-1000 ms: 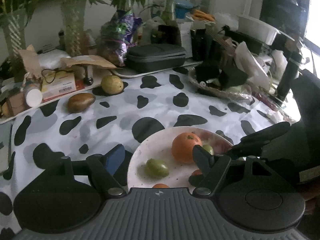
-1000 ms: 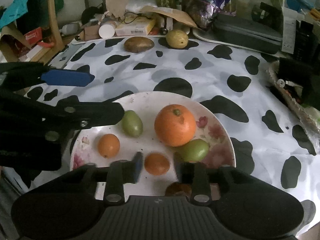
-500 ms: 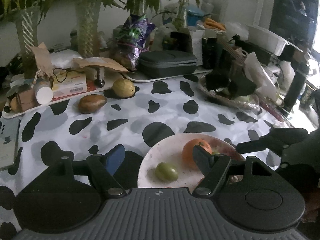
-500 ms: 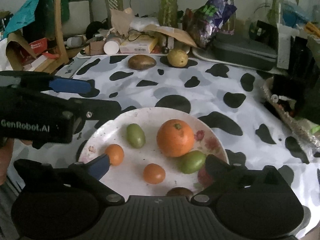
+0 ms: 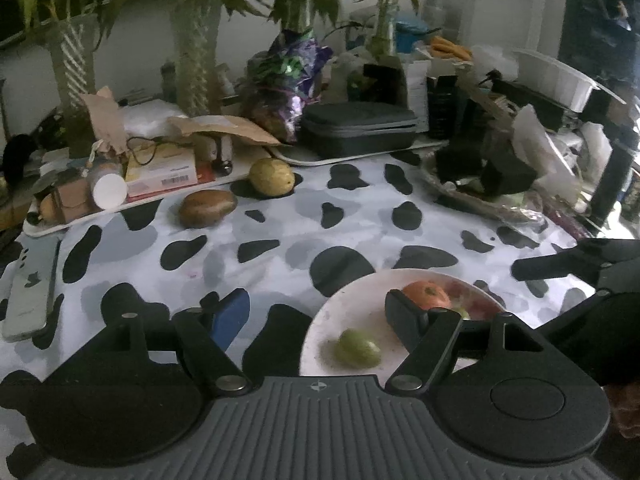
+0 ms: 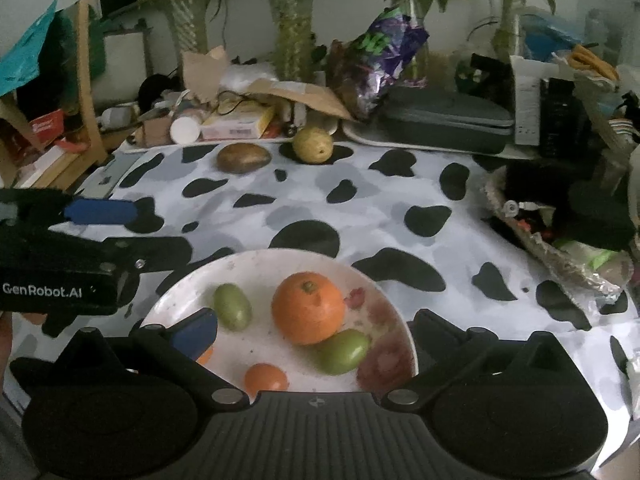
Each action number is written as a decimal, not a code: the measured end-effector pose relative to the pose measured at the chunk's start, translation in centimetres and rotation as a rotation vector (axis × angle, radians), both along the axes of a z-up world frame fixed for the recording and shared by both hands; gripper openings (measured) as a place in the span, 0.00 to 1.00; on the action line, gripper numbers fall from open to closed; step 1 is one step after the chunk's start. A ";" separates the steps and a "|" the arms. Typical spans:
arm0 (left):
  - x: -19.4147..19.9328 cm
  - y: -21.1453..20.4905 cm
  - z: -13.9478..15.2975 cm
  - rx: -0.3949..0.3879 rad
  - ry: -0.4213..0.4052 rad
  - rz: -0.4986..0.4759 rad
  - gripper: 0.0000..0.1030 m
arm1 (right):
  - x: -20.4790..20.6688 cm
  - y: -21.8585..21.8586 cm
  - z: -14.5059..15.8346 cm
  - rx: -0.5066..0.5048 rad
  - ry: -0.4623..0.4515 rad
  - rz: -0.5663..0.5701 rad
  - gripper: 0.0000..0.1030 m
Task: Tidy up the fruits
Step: 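Move both open tools toward the brown oval fruit and the yellow round fruit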
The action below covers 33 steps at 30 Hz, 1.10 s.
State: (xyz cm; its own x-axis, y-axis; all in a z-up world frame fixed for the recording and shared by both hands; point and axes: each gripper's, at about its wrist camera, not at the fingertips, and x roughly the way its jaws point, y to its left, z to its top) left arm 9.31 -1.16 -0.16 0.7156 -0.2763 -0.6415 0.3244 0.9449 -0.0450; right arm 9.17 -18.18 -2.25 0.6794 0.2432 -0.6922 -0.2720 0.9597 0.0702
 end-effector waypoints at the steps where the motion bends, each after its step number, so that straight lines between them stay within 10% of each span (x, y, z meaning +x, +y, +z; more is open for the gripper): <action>1: 0.1 0.1 0.0 -0.001 0.002 0.006 0.71 | 0.1 0.0 0.0 0.000 -0.004 -0.004 1.00; 33: 4.1 2.6 -0.4 0.066 -0.003 0.033 0.71 | 5.7 0.9 0.0 -0.039 -0.027 -0.094 1.00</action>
State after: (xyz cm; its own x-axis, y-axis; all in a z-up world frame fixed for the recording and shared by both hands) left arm 13.44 1.46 -0.55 0.7257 -0.2095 -0.6553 0.2932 0.9559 0.0191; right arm 14.83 -17.26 -2.21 0.7164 0.1510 -0.6811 -0.1819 0.9830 0.0265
